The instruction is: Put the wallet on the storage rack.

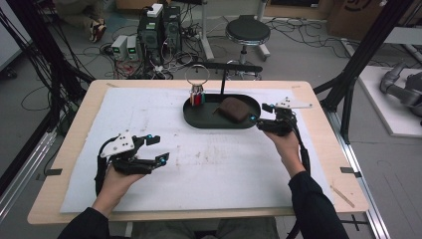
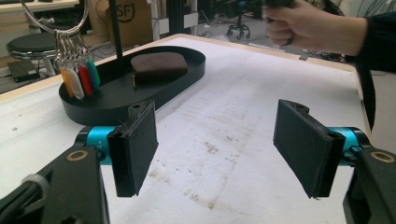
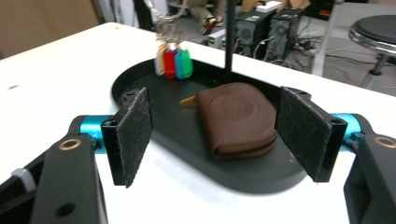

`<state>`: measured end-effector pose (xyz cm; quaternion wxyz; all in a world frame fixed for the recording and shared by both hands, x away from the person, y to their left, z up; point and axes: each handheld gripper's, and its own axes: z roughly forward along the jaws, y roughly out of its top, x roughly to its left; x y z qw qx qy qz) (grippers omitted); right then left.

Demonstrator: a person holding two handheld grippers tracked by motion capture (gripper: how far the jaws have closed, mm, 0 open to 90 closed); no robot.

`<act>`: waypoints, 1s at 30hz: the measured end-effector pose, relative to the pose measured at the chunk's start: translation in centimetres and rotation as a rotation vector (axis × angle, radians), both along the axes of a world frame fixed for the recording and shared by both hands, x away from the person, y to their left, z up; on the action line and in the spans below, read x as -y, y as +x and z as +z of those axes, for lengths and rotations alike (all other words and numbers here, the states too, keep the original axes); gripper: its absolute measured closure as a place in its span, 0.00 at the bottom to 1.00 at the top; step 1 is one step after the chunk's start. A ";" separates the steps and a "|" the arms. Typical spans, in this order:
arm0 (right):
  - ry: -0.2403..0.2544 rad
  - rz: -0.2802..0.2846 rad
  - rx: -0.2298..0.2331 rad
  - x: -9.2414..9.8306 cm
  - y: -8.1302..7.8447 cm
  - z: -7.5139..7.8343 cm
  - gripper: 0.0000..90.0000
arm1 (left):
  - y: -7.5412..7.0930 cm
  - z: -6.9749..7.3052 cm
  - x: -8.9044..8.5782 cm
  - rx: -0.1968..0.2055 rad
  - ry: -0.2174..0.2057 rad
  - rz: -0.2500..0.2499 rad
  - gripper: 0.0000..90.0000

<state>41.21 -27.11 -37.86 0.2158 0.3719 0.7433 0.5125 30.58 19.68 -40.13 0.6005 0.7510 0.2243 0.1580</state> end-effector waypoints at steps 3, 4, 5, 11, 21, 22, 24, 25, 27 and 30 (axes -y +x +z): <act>0.010 0.021 0.003 0.9 -1.5 0.1 0.31 | 0.2 -0.1 -0.1 -0.004 0.001 0.007 0.34; 0.010 0.031 -0.001 1.1 -1.9 0.1 0.31 | 0.3 -0.2 -0.1 -0.006 0.003 0.013 0.34; 0.002 0.041 0.005 1.4 -2.5 0.0 0.31 | 0.3 -0.3 -0.1 -0.005 0.005 0.016 0.34; 0.006 0.068 0.014 2.9 -4.7 -0.4 0.30 | 0.6 -0.6 -0.4 -0.011 0.010 0.048 0.33; 0.018 0.038 0.002 5.9 -5.8 -2.2 0.28 | 1.1 -1.2 -1.4 -0.003 0.012 0.122 0.30; 0.022 0.032 0.003 6.2 -5.8 -2.2 0.28 | 1.1 -1.2 -1.5 -0.004 0.013 0.122 0.30; 0.038 0.023 0.001 6.6 -5.7 -2.2 0.26 | 1.1 -1.2 -1.6 -0.003 0.014 0.130 0.30; 0.041 0.022 0.000 6.7 -5.7 -2.2 0.26 | 1.2 -1.2 -1.6 -0.003 0.016 0.131 0.30; 0.038 0.029 0.000 6.8 -5.7 -2.3 0.26 | 1.2 -1.3 -1.6 -0.004 0.020 0.137 0.30; 0.033 0.037 -0.001 6.9 -5.7 -2.5 0.25 | 1.3 -1.3 -1.7 -0.005 0.021 0.145 0.30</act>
